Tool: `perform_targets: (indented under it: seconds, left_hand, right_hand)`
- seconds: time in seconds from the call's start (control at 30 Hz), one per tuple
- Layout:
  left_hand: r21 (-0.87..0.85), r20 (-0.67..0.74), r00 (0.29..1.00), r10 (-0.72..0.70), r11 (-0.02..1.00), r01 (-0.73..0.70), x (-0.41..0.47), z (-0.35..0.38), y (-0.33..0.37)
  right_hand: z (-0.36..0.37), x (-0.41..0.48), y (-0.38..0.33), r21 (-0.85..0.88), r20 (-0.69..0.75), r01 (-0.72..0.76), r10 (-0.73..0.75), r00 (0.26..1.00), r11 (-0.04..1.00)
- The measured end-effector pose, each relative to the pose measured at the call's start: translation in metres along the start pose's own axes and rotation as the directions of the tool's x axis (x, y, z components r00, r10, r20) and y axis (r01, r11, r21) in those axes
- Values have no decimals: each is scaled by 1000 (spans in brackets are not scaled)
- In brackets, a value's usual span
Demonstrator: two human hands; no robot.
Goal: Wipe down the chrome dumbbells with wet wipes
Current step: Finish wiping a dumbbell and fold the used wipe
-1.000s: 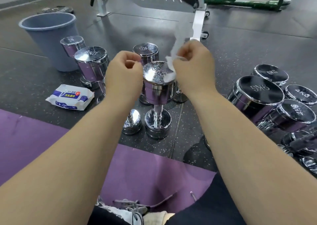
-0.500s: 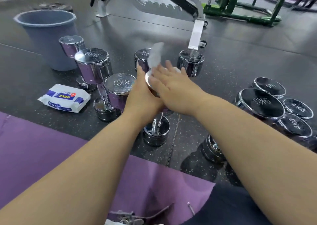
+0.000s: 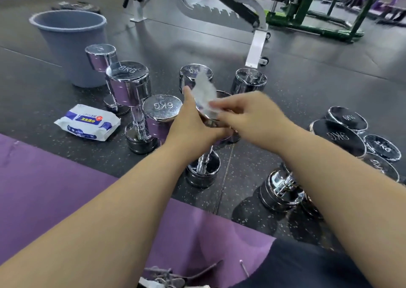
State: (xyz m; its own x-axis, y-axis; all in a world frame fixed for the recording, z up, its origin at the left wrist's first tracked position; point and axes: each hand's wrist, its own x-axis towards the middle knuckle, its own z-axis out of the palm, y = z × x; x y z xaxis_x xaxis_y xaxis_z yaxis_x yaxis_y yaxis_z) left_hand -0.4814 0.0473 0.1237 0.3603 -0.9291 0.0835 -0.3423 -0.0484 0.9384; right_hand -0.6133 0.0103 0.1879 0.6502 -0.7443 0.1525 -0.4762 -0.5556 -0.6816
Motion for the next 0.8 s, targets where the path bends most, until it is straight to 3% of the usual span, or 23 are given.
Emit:
perform_targets:
  seconds: [0.07, 0.1, 0.13, 0.17, 0.2, 0.3, 0.47, 0.57, 0.67, 0.73, 0.8]
  left_hand:
    - [47, -1, 1000, -26, 999, 26, -5, -2, 4]
    - [80, 0, 999, -33, 996, 33, -7, -3, 5]
    - [97, 1, 999, -35, 995, 35, -7, -4, 5]
    - [97, 2, 999, -47, 994, 47, -9, -5, 5]
    - [88, 5, 999, -54, 995, 54, -8, -5, 5]
    - [104, 20, 998, -66, 993, 64, -11, -4, 8]
    - [97, -12, 999, -32, 995, 33, -13, -3, 9]
    - [121, -18, 999, -38, 992, 40, -12, -3, 9]
    - [133, -21, 999, -24, 991, 27, -11, -3, 9]
    - [155, -30, 999, -14, 988, 19, -10, -2, 7]
    - [177, -35, 999, -7, 984, 13, -11, 0, 7]
  right_hand:
    - [-14, 6, 2, 395, -280, -66, 189, 941, 916]
    - [-24, 14, 0, 664, -248, -84, 325, 913, 743]
    - [-31, 24, -4, 862, -138, -89, 400, 906, 498]
    - [-35, 33, -9, 951, -41, -92, 415, 909, 294]
    - [-37, 39, -14, 968, 17, -119, 413, 910, 223]
    - [-23, 49, -9, 868, -40, -202, 469, 882, 454]
    - [-31, 64, -33, 822, -275, -35, 450, 849, 568]
    - [-44, 71, -45, 854, -353, 109, 413, 839, 509]
    - [-31, 65, -27, 889, -248, -7, 495, 833, 458]
    - [-16, 60, -9, 938, -131, -89, 583, 802, 334]
    - [-13, 62, -4, 979, -56, -74, 600, 798, 189]
